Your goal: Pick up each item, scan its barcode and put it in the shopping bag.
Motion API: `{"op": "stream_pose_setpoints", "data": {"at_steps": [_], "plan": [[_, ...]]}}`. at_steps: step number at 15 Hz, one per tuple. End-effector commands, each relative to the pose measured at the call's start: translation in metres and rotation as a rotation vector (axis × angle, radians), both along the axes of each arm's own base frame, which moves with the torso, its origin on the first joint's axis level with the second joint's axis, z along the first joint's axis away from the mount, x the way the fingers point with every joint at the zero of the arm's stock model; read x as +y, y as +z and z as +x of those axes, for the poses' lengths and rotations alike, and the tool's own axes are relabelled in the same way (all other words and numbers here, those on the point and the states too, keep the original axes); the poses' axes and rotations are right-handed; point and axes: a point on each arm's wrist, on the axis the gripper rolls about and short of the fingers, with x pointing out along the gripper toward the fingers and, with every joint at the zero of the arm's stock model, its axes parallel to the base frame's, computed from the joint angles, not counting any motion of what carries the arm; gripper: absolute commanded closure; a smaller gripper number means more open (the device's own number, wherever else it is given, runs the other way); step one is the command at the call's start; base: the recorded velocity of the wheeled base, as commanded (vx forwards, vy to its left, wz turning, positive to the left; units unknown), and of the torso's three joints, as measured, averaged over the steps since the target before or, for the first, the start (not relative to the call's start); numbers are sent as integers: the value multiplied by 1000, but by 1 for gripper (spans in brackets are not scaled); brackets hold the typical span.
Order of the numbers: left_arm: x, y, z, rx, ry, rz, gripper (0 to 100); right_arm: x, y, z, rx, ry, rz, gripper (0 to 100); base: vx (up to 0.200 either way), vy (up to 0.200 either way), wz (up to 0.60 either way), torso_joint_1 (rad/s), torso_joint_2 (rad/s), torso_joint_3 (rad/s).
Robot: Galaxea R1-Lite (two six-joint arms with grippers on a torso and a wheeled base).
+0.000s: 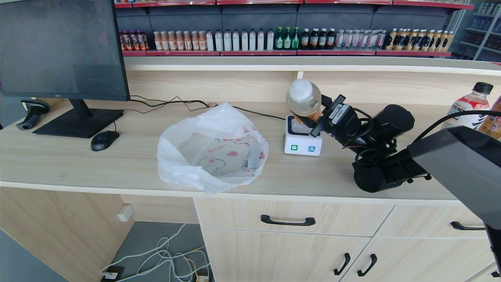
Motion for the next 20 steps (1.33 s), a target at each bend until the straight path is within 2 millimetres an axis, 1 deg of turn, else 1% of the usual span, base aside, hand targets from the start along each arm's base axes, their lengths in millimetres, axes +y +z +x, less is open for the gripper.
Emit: {"op": "stream_pose_setpoints", "data": {"at_steps": [1, 3, 4, 6, 7, 9, 10, 11, 13, 14, 15, 17, 19, 20], "plan": [[0, 0, 0, 2, 0, -1, 0, 0, 4, -5, 7, 6, 4, 100, 0, 0, 0, 0, 0, 0], [0, 0, 0, 2, 0, -1, 0, 0, 7, -6, 31, -8, 41, 100, 0, 0, 0, 0, 0, 0], [0, 0, 0, 2, 0, -1, 0, 5, 12, -9, 66, -17, 98, 100, 0, 0, 0, 0, 0, 0], [0, 0, 0, 3, 0, -1, 0, 6, 18, -12, 96, -32, 156, 100, 0, 0, 0, 0, 0, 0], [0, 0, 0, 5, 0, -1, 0, 7, 23, -18, 117, -43, 190, 100, 0, 0, 0, 0, 0, 0], [0, 0, 0, 3, 0, 2, 0, 7, 20, -33, 204, -50, 230, 100, 0, 0, 0, 0, 0, 0], [0, 0, 0, 3, 0, 2, 0, 6, 20, -36, 224, -56, 239, 100, 0, 0, 0, 0, 0, 0], [0, 0, 0, 5, 0, 2, 0, -1, 24, -50, 271, -76, 272, 100, 0, 0, 0, 0, 0, 0], [0, 0, 0, 5, 0, 4, 0, -6, 30, -65, 330, -100, 350, 100, 0, 0, 0, 0, 0, 0], [0, 0, 0, 5, 0, 2, 0, -12, 33, -78, 387, -150, 442, 100, 0, 0, 0, 0, 0, 0], [0, 0, 0, 6, 1, 2, 0, -15, 36, -85, 410, -159, 483, 100, 0, 0, 0, 0, 0, 0], [0, 0, 0, 6, 0, 4, 0, -14, 41, -98, 445, -162, 550, 100, 0, 0, 0, 0, 0, 0], [0, 0, 0, 6, 0, 2, 0, -6, 40, -109, 483, -158, 585, 100, 0, 0, 0, 0, 0, 0], [0, 0, 0, 6, 0, 2, 0, -6, 39, -110, 488, -161, 587, 100, 0, 0, 0, 0, 0, 0]]}}
